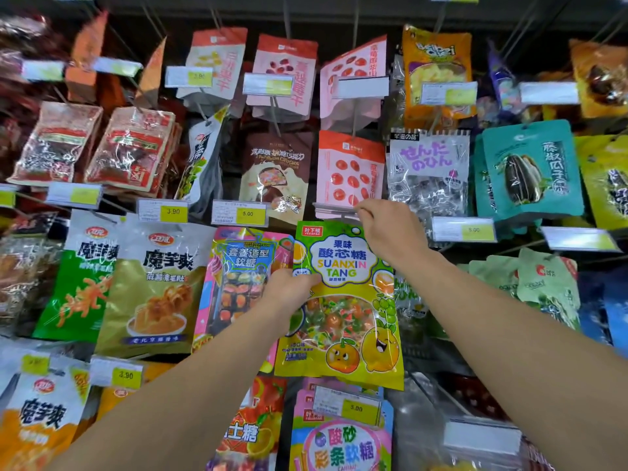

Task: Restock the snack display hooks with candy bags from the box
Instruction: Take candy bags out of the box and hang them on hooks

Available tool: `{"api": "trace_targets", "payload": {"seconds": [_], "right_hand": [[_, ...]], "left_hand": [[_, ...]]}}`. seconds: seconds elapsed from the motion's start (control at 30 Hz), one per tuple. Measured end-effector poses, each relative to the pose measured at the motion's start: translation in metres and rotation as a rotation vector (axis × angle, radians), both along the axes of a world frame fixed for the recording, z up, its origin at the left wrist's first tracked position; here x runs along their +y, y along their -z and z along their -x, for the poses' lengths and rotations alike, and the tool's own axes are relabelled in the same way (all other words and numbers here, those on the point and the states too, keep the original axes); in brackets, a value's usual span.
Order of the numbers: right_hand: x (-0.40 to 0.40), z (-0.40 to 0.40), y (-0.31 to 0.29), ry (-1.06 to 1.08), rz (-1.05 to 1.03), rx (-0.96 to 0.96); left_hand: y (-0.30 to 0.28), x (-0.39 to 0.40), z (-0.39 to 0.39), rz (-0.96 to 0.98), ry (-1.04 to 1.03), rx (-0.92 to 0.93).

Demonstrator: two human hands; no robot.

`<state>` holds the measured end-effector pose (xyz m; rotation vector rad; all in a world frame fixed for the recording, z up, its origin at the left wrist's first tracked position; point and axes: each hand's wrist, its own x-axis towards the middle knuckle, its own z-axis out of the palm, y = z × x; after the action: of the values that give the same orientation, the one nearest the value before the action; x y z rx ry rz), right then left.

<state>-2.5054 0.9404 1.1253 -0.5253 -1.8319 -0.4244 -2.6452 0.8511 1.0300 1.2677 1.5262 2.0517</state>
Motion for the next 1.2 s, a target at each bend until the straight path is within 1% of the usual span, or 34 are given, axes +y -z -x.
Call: {"api": "trace_targets", "payload": {"seconds": [0.1,0.3,0.47,0.53,0.6,0.7,0.77,0.83,0.87,0.97,1.03,1.1,1.2], "right_hand": [[0.000,-0.001,0.001,0.008,-0.011,-0.002],[0.001,0.000,0.000,0.039,-0.034,-0.003],[0.000,-0.001,0.007,-0.014,-0.033,0.001],[0.001,-0.004,0.018,-0.059,0.004,0.006],[0.005,-0.004,0.036,-0.108,0.073,0.055],[0.012,-0.005,0.079,-0.139,0.287,0.125],[0.014,-0.006,0.113,-0.178,0.458,0.106],[0.015,-0.007,0.149,-0.261,0.591,0.054],[0.014,-0.007,0.165,-0.288,0.614,0.028],[0.017,-0.002,0.193,-0.252,0.571,0.016],[0.018,0.000,0.193,-0.190,0.558,0.029],[0.020,0.002,0.190,-0.120,0.572,0.009],[0.021,0.005,0.187,-0.008,0.619,-0.040]], "left_hand": [[0.004,0.003,0.003,0.001,0.031,-0.041],[-0.005,0.008,0.014,0.066,-0.050,-0.001],[0.000,0.011,0.020,0.082,-0.047,0.028],[0.005,0.010,0.020,0.085,-0.042,0.049],[0.010,0.013,0.024,0.059,-0.024,0.039],[0.023,0.015,0.026,0.046,-0.046,0.052],[0.030,0.015,0.028,0.102,-0.160,0.152],[0.039,0.014,0.031,0.158,-0.293,0.352],[0.045,0.012,0.030,0.171,-0.344,0.427],[0.064,0.006,0.027,0.160,-0.412,0.538],[0.073,0.007,0.028,0.115,-0.432,0.634],[0.076,0.009,0.029,0.109,-0.419,0.706],[0.072,0.009,0.031,0.187,-0.375,0.726]]}}
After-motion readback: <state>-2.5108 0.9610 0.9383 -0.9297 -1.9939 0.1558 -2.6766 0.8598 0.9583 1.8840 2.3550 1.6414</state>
